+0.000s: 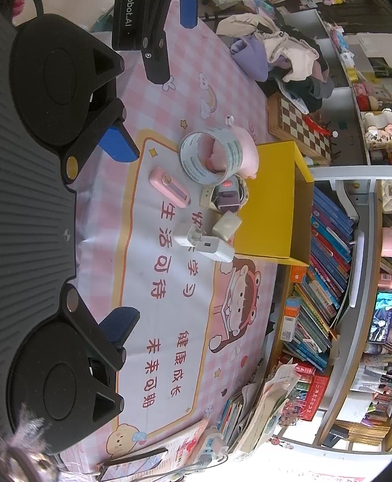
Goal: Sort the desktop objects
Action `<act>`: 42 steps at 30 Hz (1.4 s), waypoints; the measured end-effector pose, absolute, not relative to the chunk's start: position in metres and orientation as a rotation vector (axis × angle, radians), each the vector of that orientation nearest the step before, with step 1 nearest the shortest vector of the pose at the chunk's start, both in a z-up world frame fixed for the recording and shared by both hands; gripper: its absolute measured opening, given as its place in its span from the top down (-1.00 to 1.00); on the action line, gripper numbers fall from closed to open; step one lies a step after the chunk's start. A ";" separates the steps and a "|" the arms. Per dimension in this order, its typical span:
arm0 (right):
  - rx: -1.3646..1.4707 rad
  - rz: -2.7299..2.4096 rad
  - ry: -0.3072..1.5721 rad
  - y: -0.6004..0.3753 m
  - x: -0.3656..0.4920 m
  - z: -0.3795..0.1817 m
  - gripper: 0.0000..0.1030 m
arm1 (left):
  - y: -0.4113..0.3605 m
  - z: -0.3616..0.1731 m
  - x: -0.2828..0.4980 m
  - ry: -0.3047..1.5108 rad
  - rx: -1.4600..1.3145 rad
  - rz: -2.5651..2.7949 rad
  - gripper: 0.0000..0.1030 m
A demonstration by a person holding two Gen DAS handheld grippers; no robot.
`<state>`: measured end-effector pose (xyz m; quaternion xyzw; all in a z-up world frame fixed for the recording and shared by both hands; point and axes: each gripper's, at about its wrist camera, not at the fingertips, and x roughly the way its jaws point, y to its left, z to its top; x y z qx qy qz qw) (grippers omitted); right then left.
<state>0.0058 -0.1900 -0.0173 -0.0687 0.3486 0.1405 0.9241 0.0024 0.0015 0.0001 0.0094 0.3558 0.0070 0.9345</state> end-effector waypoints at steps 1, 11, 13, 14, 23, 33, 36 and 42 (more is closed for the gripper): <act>-0.141 0.289 0.715 -0.190 0.006 -0.017 -1.00 | 0.002 0.000 0.002 0.727 0.019 0.014 -1.00; -0.139 0.297 0.718 -0.191 0.007 -0.016 -1.00 | 0.001 -0.001 0.001 0.722 0.023 0.011 -1.00; -0.142 0.303 0.718 -0.190 0.007 -0.016 -1.00 | 0.000 -0.001 0.001 0.720 0.029 0.009 -1.00; -0.144 0.305 0.718 -0.189 0.007 -0.016 -1.00 | -0.001 0.000 0.000 0.718 0.033 0.009 -1.00; -0.151 0.314 0.726 -0.185 0.007 -0.016 -1.00 | 0.000 -0.001 0.001 0.721 0.028 0.010 -1.00; -0.128 0.309 0.747 -0.186 0.010 -0.017 -1.00 | 0.006 -0.003 0.003 0.740 -0.001 -0.009 -1.00; -0.111 0.315 0.753 -0.187 0.011 -0.017 -1.00 | 0.007 -0.003 0.004 0.740 -0.001 -0.011 -1.00; -0.127 0.333 0.749 -0.182 0.011 -0.016 -1.00 | 0.005 -0.003 0.005 0.744 0.018 -0.021 -1.00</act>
